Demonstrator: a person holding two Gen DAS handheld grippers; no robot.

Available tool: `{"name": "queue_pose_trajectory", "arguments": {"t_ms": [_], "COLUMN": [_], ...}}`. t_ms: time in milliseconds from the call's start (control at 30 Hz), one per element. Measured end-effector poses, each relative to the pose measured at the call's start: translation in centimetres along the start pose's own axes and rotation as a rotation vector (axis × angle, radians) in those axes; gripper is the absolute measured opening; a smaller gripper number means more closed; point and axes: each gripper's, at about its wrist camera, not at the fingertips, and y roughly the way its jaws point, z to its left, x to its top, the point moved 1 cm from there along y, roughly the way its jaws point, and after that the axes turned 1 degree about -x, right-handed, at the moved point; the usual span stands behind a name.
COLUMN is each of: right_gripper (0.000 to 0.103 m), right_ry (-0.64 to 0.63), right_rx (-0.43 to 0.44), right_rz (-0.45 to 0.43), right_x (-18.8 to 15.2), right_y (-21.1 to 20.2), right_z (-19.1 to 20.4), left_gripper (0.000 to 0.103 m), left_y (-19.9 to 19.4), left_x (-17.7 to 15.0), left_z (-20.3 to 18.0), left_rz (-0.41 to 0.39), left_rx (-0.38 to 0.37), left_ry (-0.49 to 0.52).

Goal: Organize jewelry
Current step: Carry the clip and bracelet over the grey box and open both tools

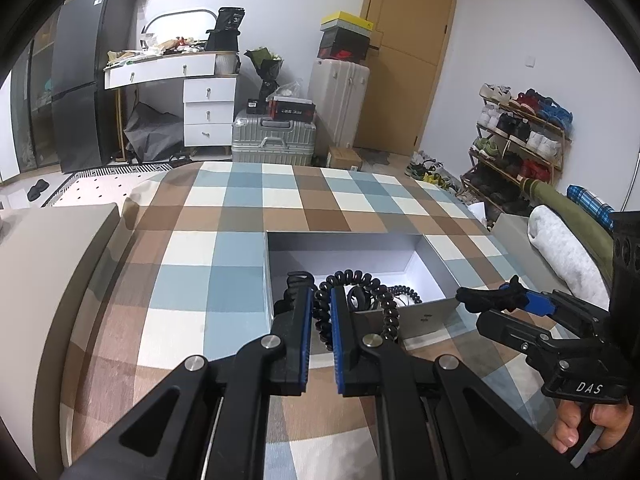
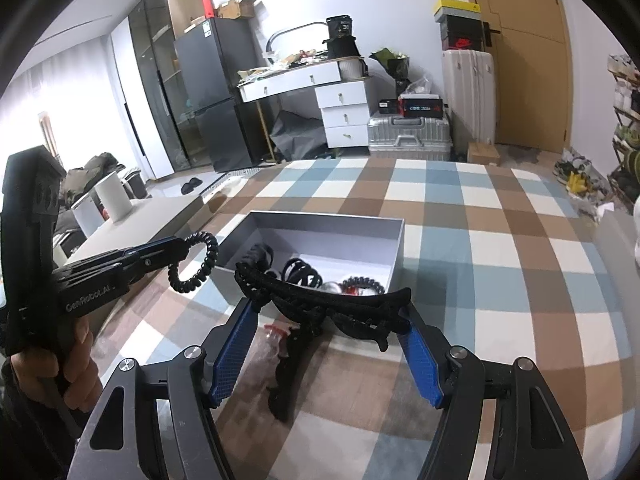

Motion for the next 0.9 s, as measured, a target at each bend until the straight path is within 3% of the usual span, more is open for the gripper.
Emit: {"name": "queue_pose_trajectory", "arguments": {"t_ms": [900], "right_gripper": [0.07], "right_ry": [0.066], "right_rx": [-0.014], "right_rz": [0.023], "right_x": [1.6], "right_y": [3.8], "right_z": [-0.8], "left_gripper": [0.005], "left_y": [2.3], "left_x": [1.2], "left_z": [0.0], "left_rz": [0.028], "left_rx": [0.004], "left_ry": [-0.029]}}
